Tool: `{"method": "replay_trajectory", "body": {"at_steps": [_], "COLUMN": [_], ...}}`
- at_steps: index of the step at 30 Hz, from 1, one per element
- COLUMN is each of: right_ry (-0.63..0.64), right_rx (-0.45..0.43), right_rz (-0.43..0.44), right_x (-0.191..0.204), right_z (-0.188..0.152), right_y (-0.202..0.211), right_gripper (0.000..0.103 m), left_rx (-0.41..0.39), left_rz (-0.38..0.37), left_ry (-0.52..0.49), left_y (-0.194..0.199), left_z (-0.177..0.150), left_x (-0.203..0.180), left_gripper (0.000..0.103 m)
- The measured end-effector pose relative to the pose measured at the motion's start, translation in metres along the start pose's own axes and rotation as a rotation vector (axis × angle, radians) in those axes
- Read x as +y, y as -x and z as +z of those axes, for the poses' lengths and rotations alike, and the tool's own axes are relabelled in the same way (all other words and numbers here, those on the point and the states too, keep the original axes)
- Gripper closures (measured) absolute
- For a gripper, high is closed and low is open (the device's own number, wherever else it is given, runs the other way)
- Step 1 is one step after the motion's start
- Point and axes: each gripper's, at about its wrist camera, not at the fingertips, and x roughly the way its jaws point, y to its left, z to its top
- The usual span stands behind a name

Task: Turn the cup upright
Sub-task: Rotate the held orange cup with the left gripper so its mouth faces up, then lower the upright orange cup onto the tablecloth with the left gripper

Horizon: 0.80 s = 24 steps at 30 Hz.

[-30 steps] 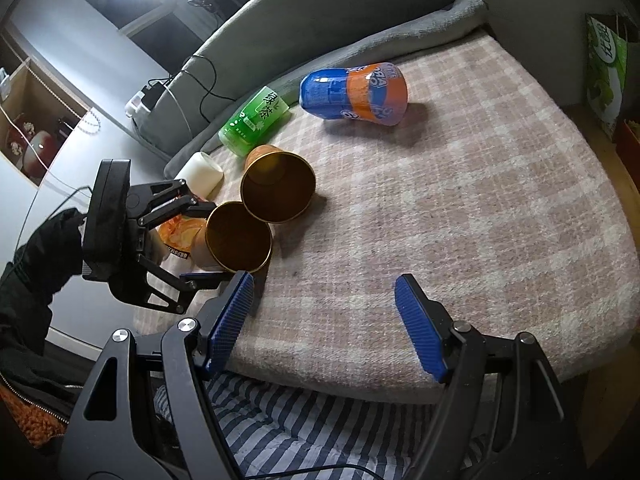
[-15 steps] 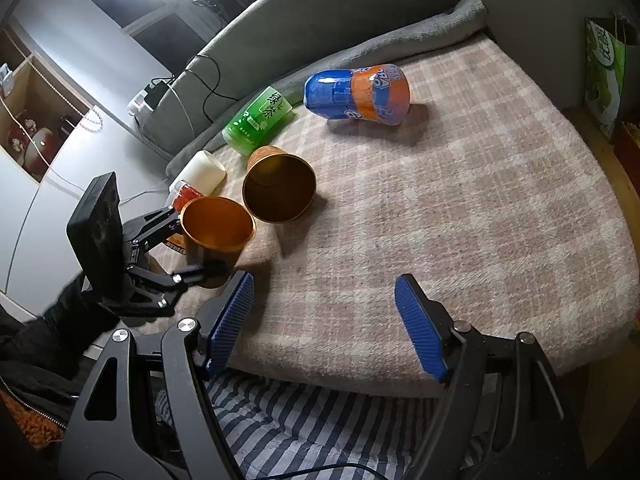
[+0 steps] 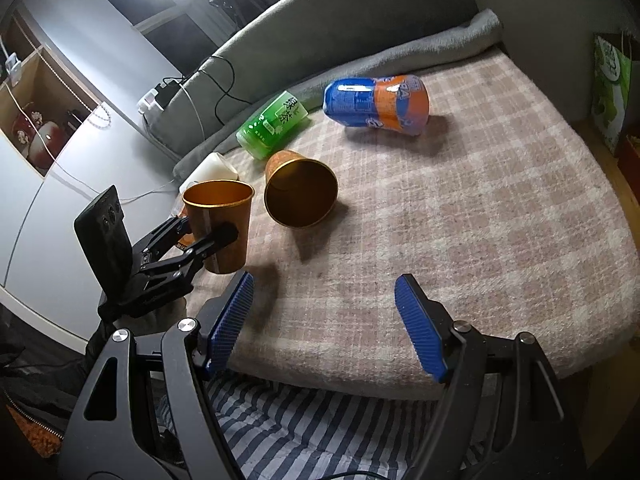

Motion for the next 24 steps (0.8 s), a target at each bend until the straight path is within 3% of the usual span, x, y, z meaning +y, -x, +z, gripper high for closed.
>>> {"method": "replay_trajectory", "body": {"at_steps": [4,10,24], "right_ry": [0.017,0.021,0.021], "right_rx": [0.001,-0.001,-0.005], "right_rz": [-0.012,-0.021,-0.013], "right_x": [0.004,0.005,0.006], "right_z": [-0.001,-0.001,-0.002], "right_y": [0.001,0.003,0.007], "right_gripper": [0.027,0.027,0.027], "left_rx": [-0.037,-0.03,0.017], "left_rz": [0.026,0.041,0.064], "left_ry": [0.057,0.142,0.121], "left_y": [-0.001,-0.011,-0.011], "left_z": [0.002,0.001,-0.011], "left_x": [0.007,0.021,0.017], "left_gripper": [0.039,0.039,0.04]}}
